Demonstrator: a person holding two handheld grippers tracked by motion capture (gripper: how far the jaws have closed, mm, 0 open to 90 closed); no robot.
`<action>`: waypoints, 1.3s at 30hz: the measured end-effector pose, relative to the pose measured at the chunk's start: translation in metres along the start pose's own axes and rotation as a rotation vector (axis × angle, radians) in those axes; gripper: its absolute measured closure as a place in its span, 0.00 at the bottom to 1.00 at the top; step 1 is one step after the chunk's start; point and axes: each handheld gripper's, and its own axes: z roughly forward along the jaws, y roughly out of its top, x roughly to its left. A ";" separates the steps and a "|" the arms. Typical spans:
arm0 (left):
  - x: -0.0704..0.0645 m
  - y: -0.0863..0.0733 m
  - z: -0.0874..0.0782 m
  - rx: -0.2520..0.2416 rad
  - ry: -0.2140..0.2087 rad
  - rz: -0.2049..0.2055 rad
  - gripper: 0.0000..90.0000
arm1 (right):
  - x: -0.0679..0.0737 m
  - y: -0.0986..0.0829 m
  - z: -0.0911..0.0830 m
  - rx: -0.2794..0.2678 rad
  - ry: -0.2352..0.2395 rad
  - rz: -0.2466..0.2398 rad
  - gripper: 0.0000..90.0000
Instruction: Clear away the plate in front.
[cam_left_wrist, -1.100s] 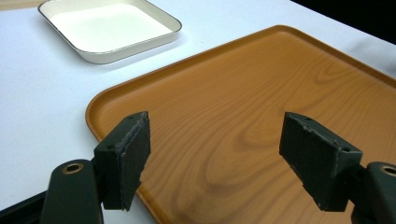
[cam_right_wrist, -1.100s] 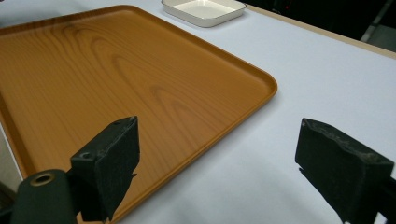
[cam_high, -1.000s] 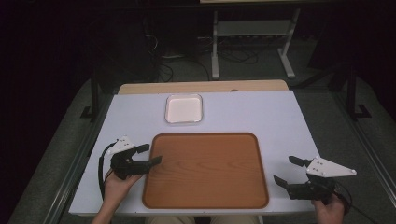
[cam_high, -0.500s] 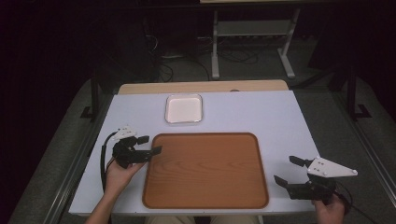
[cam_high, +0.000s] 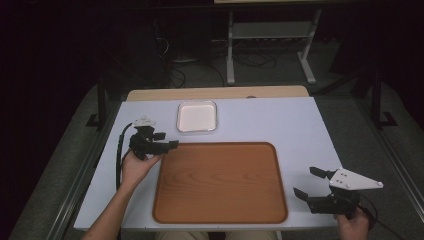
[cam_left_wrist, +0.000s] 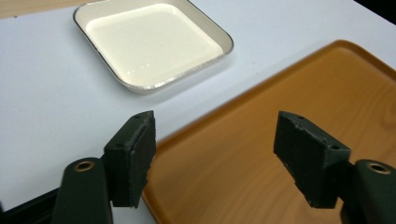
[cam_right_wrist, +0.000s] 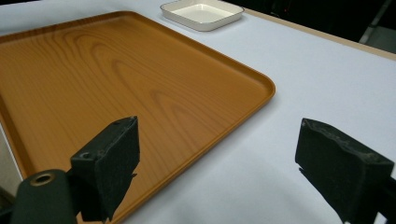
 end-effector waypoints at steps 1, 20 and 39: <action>0.002 0.002 0.002 0.002 -0.004 -0.009 0.34 | 0.000 0.000 0.000 0.001 0.001 -0.001 0.14; 0.042 0.037 0.042 0.106 0.049 -0.121 0.38 | -0.001 -0.001 -0.001 -0.001 -0.003 -0.002 0.14; 0.068 0.068 0.079 0.176 0.128 -0.211 0.45 | -0.002 -0.002 -0.002 -0.004 0.000 0.001 0.14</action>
